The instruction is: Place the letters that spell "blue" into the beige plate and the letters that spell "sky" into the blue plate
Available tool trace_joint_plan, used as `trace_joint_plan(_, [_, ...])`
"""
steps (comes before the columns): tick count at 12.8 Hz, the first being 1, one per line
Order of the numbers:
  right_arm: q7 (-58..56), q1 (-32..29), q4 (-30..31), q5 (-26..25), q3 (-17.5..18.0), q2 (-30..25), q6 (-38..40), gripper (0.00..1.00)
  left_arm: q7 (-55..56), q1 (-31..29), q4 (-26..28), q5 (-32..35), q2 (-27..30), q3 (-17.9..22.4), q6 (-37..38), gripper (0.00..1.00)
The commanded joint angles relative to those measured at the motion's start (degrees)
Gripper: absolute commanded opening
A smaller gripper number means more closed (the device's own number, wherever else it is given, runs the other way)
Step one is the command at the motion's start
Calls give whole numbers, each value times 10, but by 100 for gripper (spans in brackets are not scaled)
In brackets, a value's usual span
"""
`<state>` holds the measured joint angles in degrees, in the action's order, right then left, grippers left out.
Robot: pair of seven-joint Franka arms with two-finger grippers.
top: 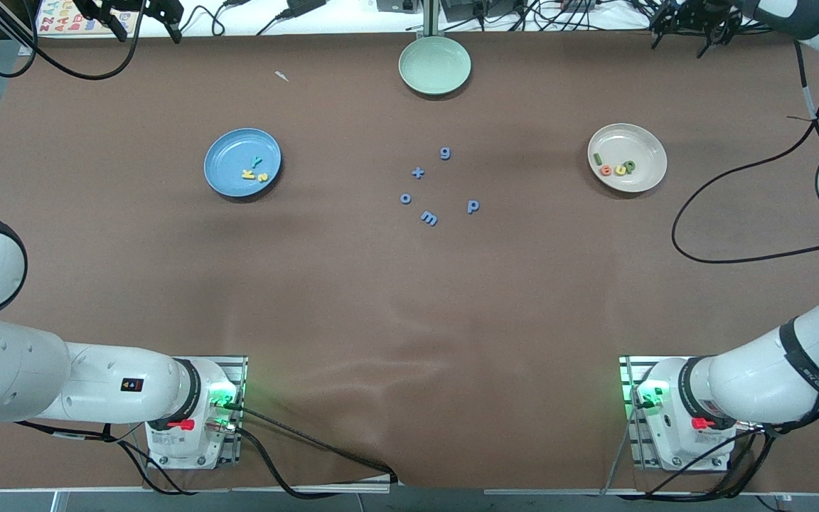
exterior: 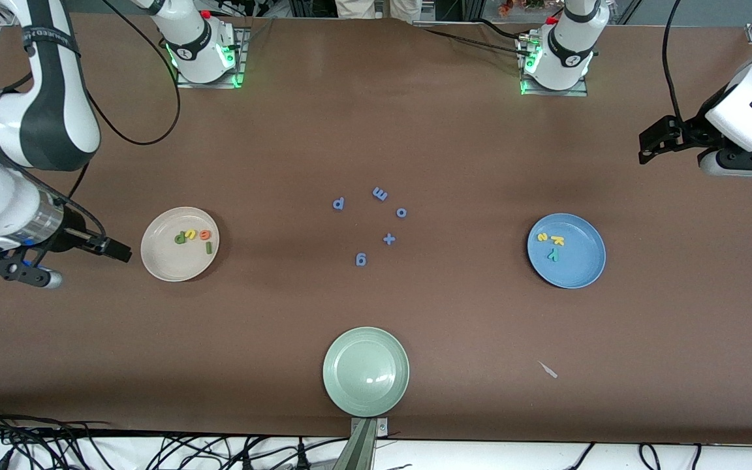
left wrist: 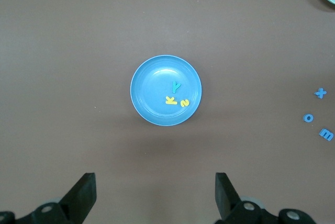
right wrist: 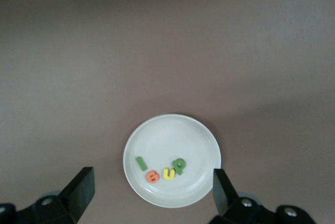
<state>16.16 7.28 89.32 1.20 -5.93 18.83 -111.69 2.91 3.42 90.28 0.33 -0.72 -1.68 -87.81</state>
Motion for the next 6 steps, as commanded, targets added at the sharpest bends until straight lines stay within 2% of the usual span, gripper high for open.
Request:
trace_joint_plan(1, [-16, 1, -47, 0, 3, 15, 16, 100, -3, 1, -18, 11, -6, -3, 12, 100])
trace_joint_plan(3, [-18, 0, -45, 5, 3, 14, 27, 100, -3, 1, -18, 11, -6, -3, 12, 100])
trace_joint_plan(6, [-20, 1, -48, 6, 7, 7, 106, 100, -4, 1, -18, 11, -7, -3, 12, 100])
